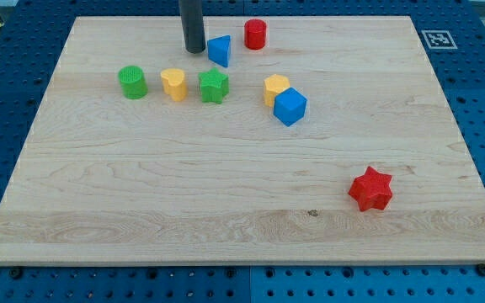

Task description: Place the triangle above the hexagon

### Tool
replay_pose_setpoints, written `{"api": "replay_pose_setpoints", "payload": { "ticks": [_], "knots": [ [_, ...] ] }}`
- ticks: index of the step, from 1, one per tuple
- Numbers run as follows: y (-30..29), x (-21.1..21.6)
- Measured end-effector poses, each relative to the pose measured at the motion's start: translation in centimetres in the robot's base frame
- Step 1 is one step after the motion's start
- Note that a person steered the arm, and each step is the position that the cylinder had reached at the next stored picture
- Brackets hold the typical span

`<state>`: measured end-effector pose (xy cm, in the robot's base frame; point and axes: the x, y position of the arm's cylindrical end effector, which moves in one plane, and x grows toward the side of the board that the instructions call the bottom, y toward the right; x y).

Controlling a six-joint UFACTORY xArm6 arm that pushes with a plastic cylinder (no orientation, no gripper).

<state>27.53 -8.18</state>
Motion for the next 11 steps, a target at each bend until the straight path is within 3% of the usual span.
{"api": "replay_pose_setpoints", "payload": {
  "ticks": [2, 4, 5, 8, 11],
  "knots": [
    [1.3, 2.7],
    [-0.1, -1.1],
    [0.1, -0.9],
    [3.6, 0.8],
    [7.9, 5.1]
  ]
}}
